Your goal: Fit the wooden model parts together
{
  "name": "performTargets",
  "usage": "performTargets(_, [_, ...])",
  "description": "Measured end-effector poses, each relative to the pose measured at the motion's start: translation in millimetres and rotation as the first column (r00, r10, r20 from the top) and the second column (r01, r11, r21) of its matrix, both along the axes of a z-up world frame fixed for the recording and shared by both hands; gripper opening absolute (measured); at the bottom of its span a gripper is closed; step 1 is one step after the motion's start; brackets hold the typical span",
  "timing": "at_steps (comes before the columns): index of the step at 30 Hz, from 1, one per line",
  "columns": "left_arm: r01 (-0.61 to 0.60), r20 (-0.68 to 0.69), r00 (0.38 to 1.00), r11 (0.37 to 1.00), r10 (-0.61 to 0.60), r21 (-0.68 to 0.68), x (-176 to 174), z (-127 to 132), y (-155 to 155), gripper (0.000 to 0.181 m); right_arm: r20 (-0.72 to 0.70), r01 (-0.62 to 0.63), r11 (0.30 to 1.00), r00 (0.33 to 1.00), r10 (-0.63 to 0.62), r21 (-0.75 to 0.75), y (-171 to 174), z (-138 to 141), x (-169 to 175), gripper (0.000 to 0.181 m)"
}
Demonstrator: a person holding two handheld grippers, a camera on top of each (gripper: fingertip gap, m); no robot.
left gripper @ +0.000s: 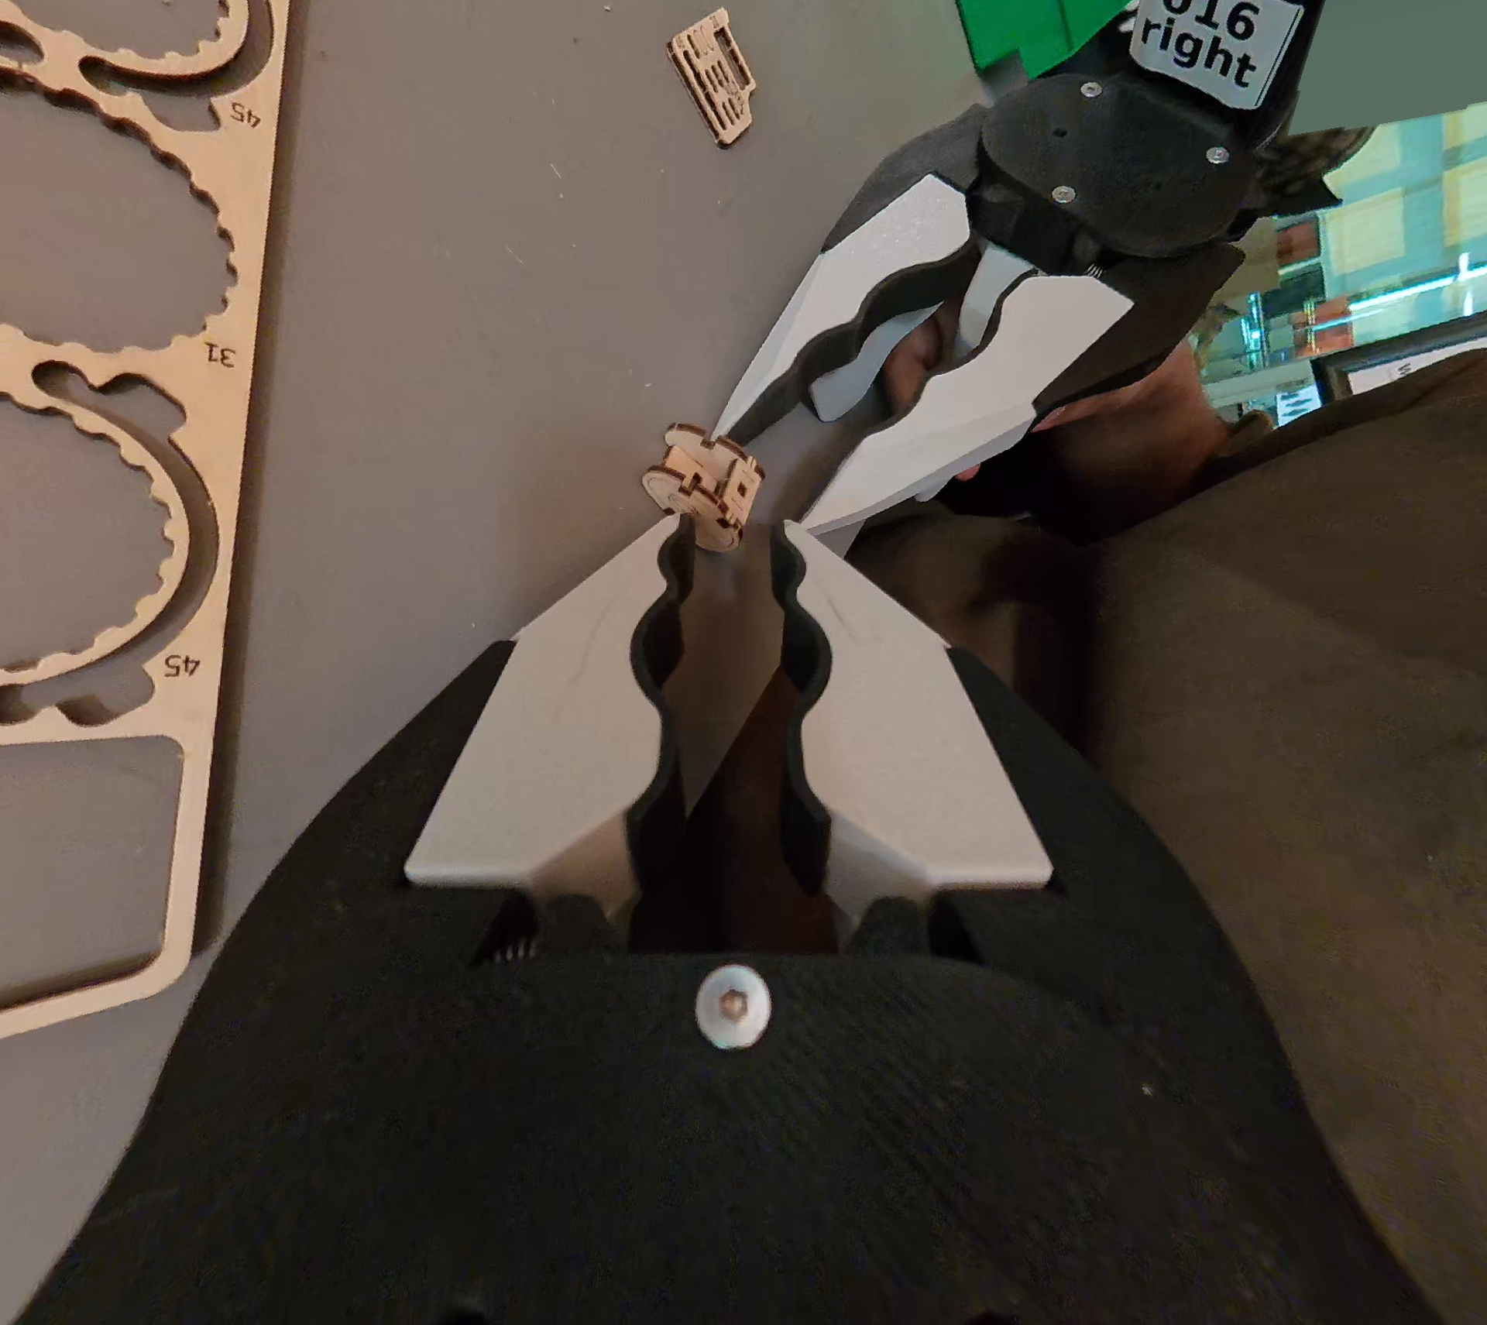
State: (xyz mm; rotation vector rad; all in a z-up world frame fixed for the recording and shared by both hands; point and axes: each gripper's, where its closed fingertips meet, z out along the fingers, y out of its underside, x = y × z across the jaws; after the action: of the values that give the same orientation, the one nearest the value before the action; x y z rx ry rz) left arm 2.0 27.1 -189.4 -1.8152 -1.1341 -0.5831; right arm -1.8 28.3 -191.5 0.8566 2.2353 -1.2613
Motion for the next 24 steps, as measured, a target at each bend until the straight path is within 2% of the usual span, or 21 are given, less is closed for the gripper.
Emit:
performTargets(14, [-0.031, 0.010, 0.999, 0.999, 0.030, 0.019, -5.9, -0.5, -1.7, 0.006, 0.010, 0.033, 0.999, 0.999, -0.033, 0.015, 1.3, -3.0, -6.8, 0.016])
performTargets(24, [-0.024, 0.017, 1.000, 1.000, 0.024, 0.009, -5.8, -1.4, -1.0, 0.006, 0.050, 0.027, 0.999, 0.998, -0.028, 0.023, 0.0, -4.1, -5.7, 0.015])
